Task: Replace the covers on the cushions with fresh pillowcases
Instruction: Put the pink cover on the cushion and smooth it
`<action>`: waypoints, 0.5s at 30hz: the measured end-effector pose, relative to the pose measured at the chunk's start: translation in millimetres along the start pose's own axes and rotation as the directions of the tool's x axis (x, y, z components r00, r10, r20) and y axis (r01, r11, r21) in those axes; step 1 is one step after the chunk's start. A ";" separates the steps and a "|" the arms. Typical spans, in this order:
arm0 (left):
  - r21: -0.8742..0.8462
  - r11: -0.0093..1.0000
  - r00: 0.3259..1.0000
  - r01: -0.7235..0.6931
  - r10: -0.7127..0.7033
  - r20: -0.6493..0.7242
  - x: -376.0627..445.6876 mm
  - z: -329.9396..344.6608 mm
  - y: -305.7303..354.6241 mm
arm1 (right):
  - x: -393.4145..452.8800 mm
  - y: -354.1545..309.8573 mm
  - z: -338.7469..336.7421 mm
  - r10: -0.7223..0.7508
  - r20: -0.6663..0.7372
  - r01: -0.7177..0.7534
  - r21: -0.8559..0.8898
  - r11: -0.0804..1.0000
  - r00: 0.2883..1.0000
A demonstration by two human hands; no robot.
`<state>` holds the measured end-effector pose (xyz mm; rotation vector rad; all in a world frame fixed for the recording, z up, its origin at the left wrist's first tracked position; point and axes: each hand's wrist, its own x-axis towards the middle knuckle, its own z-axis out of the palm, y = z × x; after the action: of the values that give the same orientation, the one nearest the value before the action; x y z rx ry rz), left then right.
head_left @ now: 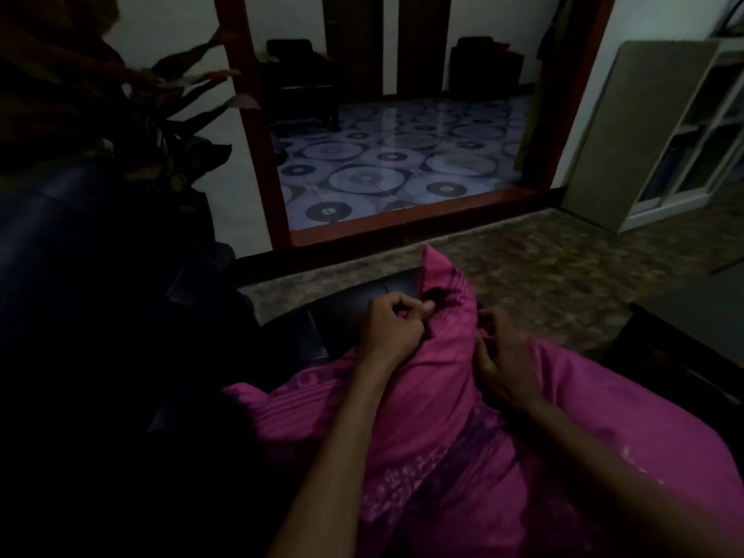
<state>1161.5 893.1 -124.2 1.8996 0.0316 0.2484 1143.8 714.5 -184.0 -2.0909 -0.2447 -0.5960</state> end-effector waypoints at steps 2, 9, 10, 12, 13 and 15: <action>0.026 1.000 0.999 0.015 -0.017 0.049 2.3 1.9 18.4 | 3.5 2.6 0.0 0.029 -0.047 -0.027 0.028 0.999 0.998; -0.082 0.976 0.977 -0.200 0.192 -0.092 6.7 -25.4 101.8 | 54.7 -42.7 -1.4 0.020 -0.263 0.044 0.238 0.970 0.965; -0.097 0.966 0.964 -0.239 0.224 -0.141 7.8 -32.6 117.2 | 67.8 -62.1 -7.4 -0.007 -0.294 0.089 0.267 0.960 0.956; -0.124 0.942 0.933 -0.312 0.279 -0.225 7.0 -47.2 149.3 | 89.9 -101.6 -23.2 -0.096 -0.330 0.210 0.330 0.920 0.939; -0.134 0.930 0.918 -0.342 0.301 -0.256 4.6 -52.7 163.5 | 99.0 -118.6 -31.2 -0.149 -0.349 0.268 0.322 0.908 0.925; -0.144 0.911 0.891 -0.386 0.327 -0.316 -2.9 -58.7 185.0 | 114.7 -138.7 -45.5 -0.201 -0.333 0.294 0.259 0.920 0.921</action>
<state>1129.1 884.8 66.9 1.6404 -0.1484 0.7521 1174.0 748.2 -3.9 -1.6546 -0.4064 -0.9587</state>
